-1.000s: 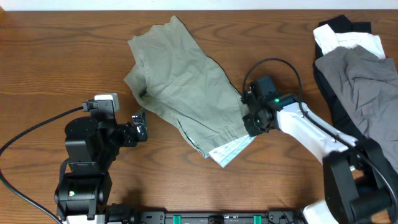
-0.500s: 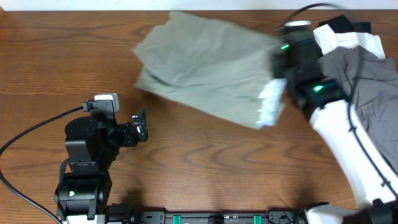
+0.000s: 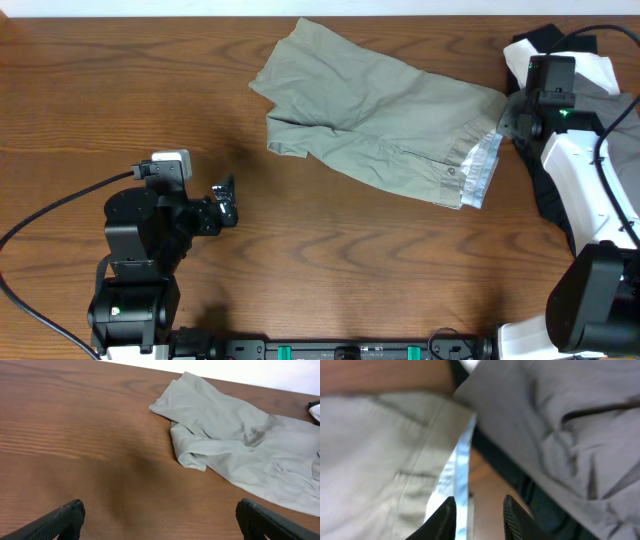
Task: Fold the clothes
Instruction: 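Drag the shorts waistband right toward the clothes pile, then grasp the left leg hem of the shorts with the left gripper and pull left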
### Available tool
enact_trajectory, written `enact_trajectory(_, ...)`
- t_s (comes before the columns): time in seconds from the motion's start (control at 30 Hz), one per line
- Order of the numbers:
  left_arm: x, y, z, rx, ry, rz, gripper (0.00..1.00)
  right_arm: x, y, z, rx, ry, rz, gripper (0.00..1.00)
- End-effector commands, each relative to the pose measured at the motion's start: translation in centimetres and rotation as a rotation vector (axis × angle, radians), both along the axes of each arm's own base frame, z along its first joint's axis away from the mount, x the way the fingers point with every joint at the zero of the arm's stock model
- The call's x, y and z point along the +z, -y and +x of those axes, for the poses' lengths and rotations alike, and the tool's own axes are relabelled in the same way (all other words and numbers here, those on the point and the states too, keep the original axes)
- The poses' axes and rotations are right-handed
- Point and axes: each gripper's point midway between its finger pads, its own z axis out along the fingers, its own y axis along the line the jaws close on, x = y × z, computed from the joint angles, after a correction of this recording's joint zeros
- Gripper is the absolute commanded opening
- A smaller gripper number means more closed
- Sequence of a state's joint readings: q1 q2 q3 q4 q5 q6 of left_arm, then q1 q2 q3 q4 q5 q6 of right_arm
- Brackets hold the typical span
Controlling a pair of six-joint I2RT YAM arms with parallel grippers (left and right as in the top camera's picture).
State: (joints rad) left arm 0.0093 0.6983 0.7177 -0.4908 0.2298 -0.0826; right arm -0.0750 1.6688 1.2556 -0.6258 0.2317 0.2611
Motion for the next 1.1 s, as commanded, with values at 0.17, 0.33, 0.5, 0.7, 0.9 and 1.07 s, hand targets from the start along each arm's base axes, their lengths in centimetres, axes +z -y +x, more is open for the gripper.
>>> enact_trajectory(0.17,-0.3,0.1,1.4,-0.001,-0.022,-0.011,0.98,-3.6,-4.1,-3.9,0.154,-0.190,0.140,0.32)
enact_trajectory(0.33,-2.7,0.1,4.8,-0.001,-0.072,-0.012,0.98,-4.8,-4.6,-4.9,0.163,-0.223,0.171,0.32)
enact_trajectory(0.5,-7.4,0.9,8.1,-0.024,-0.170,-0.010,0.98,-5.0,-4.7,-5.4,0.164,-0.245,0.178,0.32)
enact_trajectory(0.7,-13.4,3.5,10.3,-0.096,-0.271,0.003,0.98,-5.0,-4.7,-5.6,0.163,-0.254,0.178,0.33)
enact_trajectory(0.9,-16.6,5.8,10.0,-0.154,-0.344,0.016,0.98,-5.0,-4.7,-5.7,0.166,-0.256,0.177,0.35)
enact_trajectory(1.07,-17.0,7.1,11.0,-0.186,-0.305,0.018,0.98,-5.0,-4.7,-5.7,0.165,-0.256,0.177,0.35)
